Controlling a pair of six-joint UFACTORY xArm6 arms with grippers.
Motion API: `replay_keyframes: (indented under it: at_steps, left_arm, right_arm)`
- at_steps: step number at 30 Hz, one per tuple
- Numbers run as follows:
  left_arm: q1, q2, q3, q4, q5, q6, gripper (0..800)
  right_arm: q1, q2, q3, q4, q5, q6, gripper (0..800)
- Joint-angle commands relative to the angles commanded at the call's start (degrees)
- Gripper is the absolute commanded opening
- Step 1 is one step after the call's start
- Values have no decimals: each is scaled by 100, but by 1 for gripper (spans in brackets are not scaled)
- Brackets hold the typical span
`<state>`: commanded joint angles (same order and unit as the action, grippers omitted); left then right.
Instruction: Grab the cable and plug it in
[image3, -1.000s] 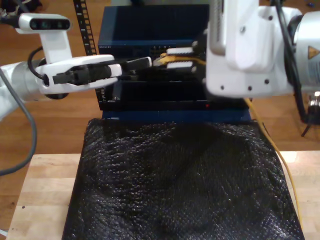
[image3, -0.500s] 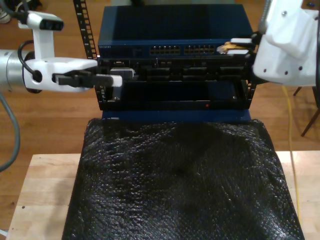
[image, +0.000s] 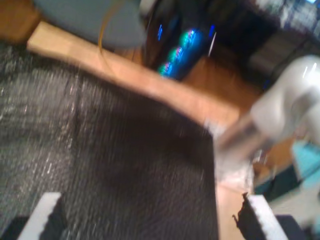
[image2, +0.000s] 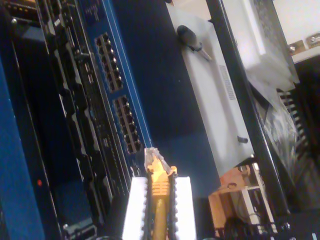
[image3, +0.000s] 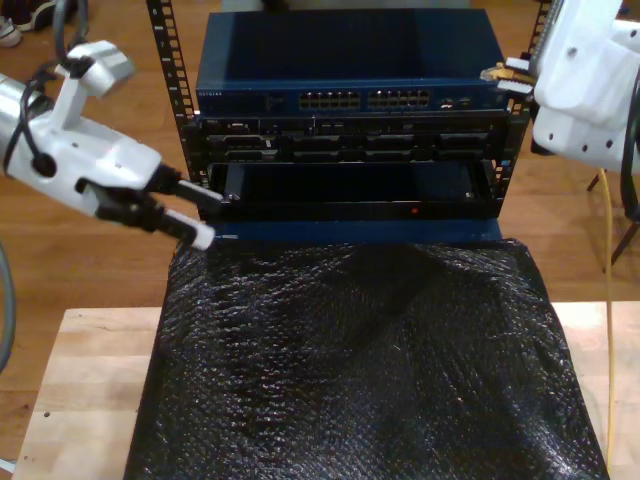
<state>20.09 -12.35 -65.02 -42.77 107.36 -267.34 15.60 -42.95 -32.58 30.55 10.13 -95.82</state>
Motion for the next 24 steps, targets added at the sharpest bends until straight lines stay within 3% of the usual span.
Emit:
replay_keyframes:
  at_steps: [10, 16, 24]
  left_arm:
    - [290, -571, 422, 2092, -273, 1442, 798]
    - [1073, -853, 747, 2330, -255, 2743, 799]
    - [2497, -870, 1081, 2945, -246, 4677, 799]
  right_arm:
    - [-9, 70, 88, -211, -211, 0, 0]
    - [0, 167, 123, -202, -273, 0, 0]
    - [-9, 255, 149, -202, -281, 0, 0]
